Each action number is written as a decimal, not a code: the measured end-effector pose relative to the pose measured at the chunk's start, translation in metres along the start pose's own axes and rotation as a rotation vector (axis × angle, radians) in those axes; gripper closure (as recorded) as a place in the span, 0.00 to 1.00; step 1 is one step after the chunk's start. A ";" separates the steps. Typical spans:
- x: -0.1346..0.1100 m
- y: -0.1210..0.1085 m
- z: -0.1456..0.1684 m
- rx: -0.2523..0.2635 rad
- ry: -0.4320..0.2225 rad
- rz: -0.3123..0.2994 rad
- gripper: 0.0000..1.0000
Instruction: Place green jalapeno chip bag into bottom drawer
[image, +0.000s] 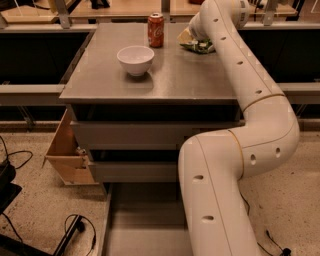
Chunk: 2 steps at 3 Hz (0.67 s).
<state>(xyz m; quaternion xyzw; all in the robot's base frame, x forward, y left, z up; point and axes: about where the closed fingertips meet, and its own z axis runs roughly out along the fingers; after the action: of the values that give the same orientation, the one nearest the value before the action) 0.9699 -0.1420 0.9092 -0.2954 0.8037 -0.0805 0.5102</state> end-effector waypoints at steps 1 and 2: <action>0.016 0.008 0.027 0.032 0.022 0.057 0.00; 0.034 0.010 0.042 0.053 0.051 0.109 0.00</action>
Offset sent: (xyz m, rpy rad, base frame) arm 0.0791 -0.0228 -0.0502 0.0921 0.0497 -0.1800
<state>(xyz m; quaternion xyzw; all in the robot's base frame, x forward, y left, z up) 0.9917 -0.1460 0.8589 -0.2355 0.8289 -0.0815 0.5009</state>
